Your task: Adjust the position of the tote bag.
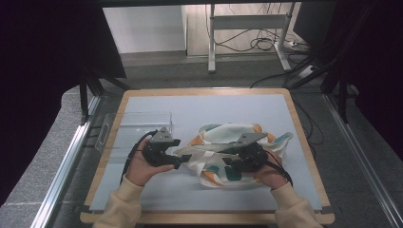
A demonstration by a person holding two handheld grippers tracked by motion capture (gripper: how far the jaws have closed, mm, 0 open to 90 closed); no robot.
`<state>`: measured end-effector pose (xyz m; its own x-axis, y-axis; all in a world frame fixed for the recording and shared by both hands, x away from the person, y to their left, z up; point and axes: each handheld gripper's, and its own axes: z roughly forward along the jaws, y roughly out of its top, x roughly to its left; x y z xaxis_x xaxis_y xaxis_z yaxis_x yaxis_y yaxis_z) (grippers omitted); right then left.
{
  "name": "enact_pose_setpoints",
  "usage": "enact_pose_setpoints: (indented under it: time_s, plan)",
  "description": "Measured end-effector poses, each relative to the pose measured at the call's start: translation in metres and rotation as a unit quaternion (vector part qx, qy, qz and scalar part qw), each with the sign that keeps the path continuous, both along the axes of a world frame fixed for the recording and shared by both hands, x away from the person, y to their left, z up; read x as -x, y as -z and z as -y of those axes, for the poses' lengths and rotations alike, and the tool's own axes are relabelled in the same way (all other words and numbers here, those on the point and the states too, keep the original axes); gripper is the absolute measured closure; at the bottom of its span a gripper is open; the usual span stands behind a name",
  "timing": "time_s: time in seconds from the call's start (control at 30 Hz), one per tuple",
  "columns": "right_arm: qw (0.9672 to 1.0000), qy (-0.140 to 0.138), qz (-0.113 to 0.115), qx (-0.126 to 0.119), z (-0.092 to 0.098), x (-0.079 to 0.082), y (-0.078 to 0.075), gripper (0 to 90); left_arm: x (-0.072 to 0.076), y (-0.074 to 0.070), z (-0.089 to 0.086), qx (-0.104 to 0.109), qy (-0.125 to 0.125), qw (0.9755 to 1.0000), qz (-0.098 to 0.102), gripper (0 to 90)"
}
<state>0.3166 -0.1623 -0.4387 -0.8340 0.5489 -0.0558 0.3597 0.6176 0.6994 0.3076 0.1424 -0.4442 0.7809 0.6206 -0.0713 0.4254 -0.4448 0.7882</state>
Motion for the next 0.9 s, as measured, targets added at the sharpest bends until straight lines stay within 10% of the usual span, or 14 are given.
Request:
enact_pose_setpoints:
  time_s: [0.33, 0.9]
  plan:
    - [0.9998, -0.004, -0.018, 0.006, 0.006, -0.004, 0.007, 84.0, 0.000, 0.001, 0.000, -0.003, 0.001, 1.0000, 0.002, 29.3]
    - [0.9996, -0.017, -0.022, -0.005, 0.011, -0.003, 0.008, 85.5, -0.004, -0.016, 0.009, 0.025, -0.001, 0.9997, 0.006, 31.9]
